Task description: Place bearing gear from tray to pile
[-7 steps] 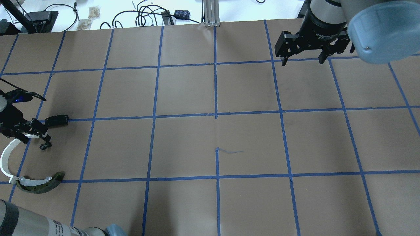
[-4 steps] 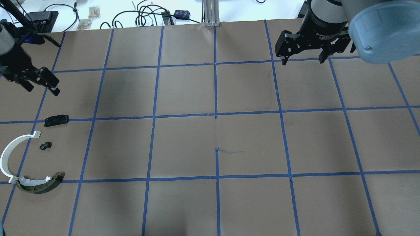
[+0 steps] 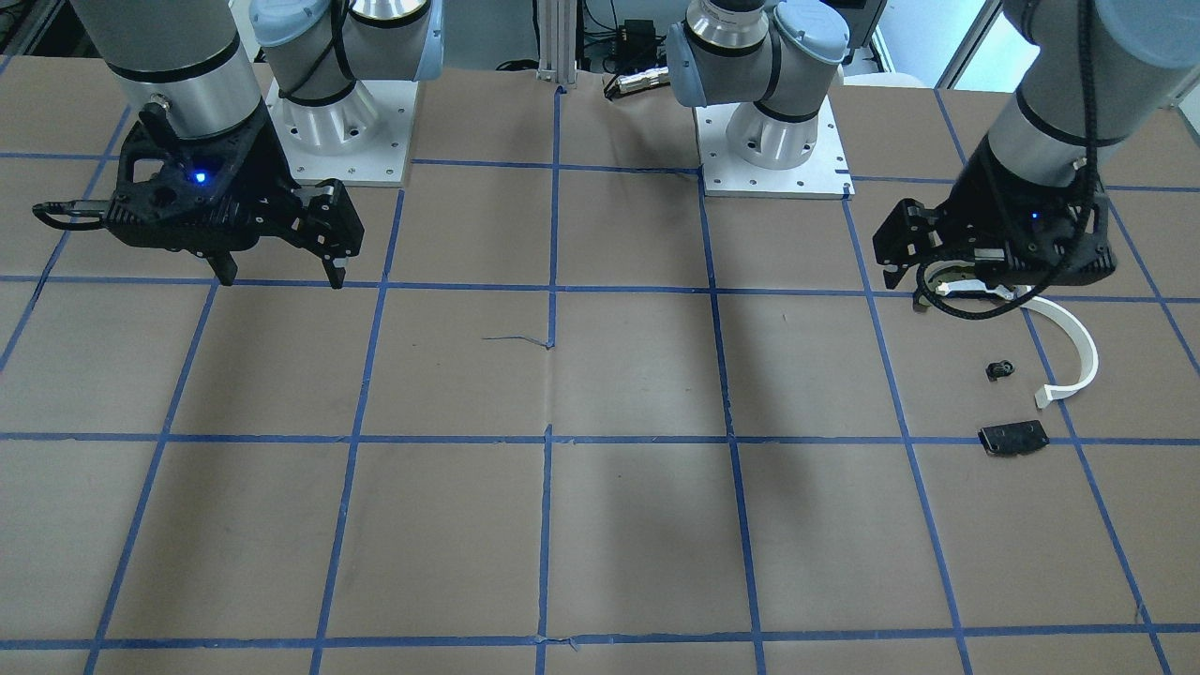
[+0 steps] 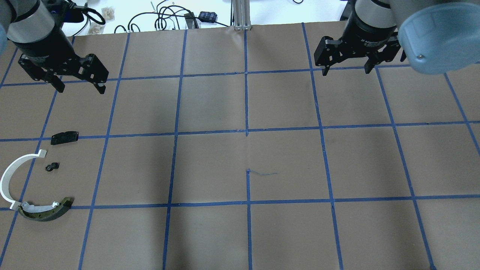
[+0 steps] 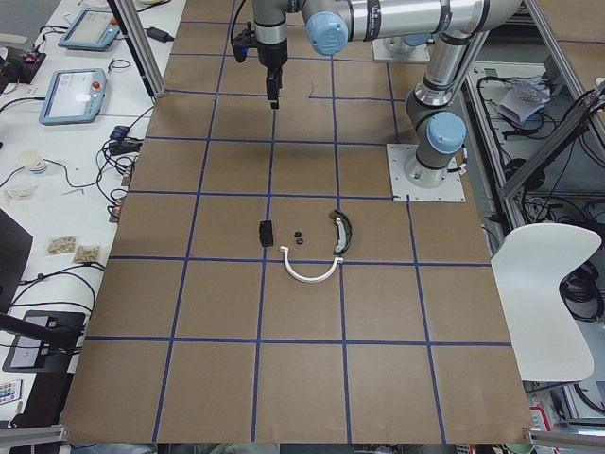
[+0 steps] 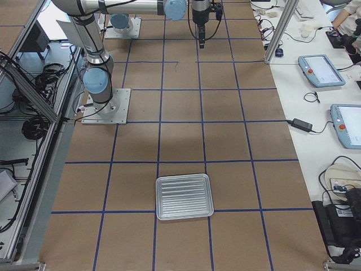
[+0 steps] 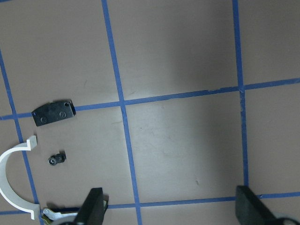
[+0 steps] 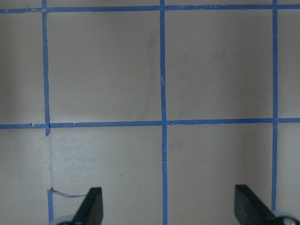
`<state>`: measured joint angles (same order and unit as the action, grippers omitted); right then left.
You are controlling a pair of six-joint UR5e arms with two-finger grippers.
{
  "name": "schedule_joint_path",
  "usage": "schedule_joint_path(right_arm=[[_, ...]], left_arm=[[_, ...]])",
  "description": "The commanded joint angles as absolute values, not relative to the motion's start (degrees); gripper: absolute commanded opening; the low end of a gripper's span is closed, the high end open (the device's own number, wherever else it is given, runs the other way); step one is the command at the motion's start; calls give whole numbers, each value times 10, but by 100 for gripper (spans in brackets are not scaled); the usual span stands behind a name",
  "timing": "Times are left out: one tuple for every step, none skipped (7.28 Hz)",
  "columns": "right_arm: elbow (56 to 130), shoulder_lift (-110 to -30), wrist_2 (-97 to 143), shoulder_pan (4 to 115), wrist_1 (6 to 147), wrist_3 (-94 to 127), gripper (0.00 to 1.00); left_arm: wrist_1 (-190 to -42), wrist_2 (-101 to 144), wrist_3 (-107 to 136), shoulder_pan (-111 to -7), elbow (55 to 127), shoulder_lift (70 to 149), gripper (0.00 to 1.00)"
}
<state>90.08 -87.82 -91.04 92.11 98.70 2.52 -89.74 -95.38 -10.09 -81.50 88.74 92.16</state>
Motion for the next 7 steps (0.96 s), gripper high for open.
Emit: schedule_joint_path(right_arm=[[901, -878, -910, 921, 987, 25, 100], [901, -878, -910, 921, 987, 25, 100], [901, -878, -910, 921, 987, 25, 100], [901, -878, -910, 921, 987, 25, 100], [901, -878, -910, 921, 987, 25, 100], [901, -879, -910, 921, 987, 25, 100], [901, -879, -910, 921, 987, 25, 100]], left_arm=[[-892, -936, -75, -872, 894, 924, 100], [-888, -909, -76, -881, 895, 930, 100], [-873, -870, -78, -881, 896, 929, 100], [-872, -864, -76, -880, 899, 926, 100], [-876, -864, -76, -872, 908, 915, 100], [-880, -873, -82, -870, 912, 911, 100], [-880, -874, -83, -869, 913, 910, 100]])
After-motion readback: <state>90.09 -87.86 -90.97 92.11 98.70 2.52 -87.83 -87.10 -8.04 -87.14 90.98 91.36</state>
